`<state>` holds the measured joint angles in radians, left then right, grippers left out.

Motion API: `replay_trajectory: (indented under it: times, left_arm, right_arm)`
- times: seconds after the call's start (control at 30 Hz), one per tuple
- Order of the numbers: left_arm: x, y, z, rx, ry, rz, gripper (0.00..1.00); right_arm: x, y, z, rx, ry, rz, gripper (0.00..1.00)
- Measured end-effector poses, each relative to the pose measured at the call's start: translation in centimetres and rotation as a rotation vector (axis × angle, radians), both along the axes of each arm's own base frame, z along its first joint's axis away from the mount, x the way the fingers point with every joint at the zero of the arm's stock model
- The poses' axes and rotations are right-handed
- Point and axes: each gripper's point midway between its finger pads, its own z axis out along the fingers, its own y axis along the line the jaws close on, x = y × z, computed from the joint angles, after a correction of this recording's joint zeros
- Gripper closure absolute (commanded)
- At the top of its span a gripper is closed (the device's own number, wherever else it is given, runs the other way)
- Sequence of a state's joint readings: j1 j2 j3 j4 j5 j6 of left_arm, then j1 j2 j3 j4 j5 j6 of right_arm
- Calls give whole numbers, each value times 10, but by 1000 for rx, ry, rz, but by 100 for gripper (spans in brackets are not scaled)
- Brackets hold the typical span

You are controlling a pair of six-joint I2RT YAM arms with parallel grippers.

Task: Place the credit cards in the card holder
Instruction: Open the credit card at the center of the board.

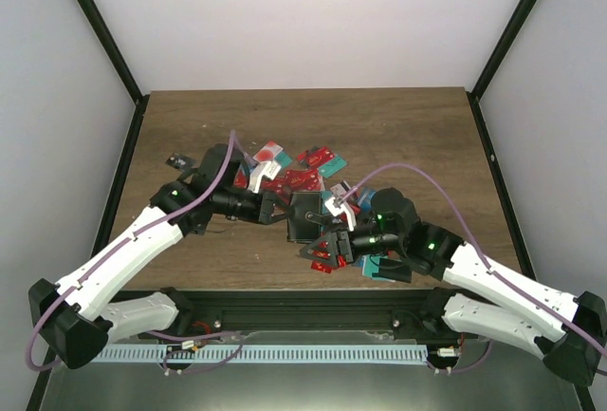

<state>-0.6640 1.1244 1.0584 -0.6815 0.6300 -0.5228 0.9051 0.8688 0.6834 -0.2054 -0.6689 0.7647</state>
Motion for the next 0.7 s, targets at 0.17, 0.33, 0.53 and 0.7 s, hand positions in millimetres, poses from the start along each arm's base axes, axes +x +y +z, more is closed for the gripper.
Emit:
replay_trajectory:
  times: [0.17,0.33,0.53,0.7]
  left_arm:
    - [0,0,3,-5,0,3,96]
    - [2,-2,17,-29,-16,10,96]
    - [1,-3,28,-53,-27,4,96]
    - [-1,-5,30,-66,-21,-7,96]
  right_arm:
    - [3,-4,-1,-1,-6,-25,20]
    - [5,-20,-26,-42,28,-82,20]
    - [8,-24,-40,-41,85,-124,23]
    - [16,-17,-21,42,71,-143,26]
